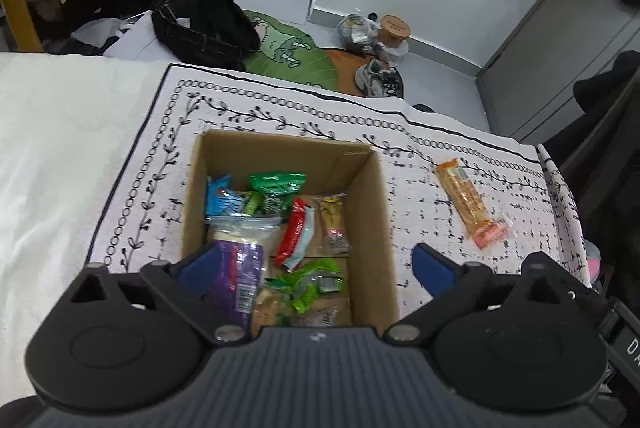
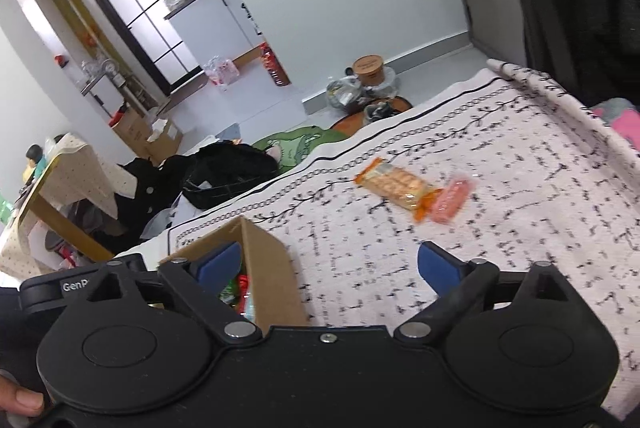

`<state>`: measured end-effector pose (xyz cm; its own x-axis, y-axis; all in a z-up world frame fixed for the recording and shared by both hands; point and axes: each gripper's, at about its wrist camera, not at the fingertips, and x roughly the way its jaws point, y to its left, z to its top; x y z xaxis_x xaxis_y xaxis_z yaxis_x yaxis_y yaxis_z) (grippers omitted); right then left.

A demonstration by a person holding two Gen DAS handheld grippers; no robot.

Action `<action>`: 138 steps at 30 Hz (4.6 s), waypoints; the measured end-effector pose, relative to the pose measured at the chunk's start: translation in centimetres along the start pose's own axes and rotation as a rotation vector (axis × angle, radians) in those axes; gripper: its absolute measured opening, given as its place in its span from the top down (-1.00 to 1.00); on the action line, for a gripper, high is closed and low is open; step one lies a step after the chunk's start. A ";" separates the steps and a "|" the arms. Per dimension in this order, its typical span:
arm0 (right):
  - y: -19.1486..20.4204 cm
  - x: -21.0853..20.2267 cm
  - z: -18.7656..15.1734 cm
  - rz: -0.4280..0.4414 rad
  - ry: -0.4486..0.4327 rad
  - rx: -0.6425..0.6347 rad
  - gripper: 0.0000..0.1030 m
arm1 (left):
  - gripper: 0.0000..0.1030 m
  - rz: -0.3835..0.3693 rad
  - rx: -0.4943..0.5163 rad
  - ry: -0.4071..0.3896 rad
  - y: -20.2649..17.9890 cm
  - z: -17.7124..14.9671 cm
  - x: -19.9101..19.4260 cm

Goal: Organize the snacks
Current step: 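Move both tools back over the orange biscuit bar and orange packet, then grasp the orange biscuit bar with the left tool while the right tool grasps the orange packet, then carry both snacks into the cardboard box and open both tools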

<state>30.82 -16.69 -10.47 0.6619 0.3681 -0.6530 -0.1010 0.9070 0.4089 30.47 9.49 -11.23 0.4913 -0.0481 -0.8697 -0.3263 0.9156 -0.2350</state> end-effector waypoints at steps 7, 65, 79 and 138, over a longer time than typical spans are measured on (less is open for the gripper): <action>-2.4 -1.2 0.1 -0.049 -0.027 -0.024 -1.00 | -1.00 -0.008 0.032 -0.023 -2.3 -0.9 -0.4; -14.5 13.0 2.3 0.076 0.114 0.276 -0.05 | -0.37 -0.055 0.117 0.018 -14.8 1.2 13.0; -14.6 13.8 3.0 0.073 0.134 0.267 0.59 | -0.33 -0.070 0.106 0.031 -16.5 2.3 17.3; -10.3 5.1 2.1 0.093 0.031 0.142 0.59 | 1.00 -0.084 0.095 -0.055 -14.3 -1.3 7.1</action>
<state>36.78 -24.62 -16.72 0.6314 0.4571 -0.6264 -0.0537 0.8316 0.5527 37.58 -4.50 -14.62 0.5582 -0.1067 -0.8228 -0.2056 0.9430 -0.2618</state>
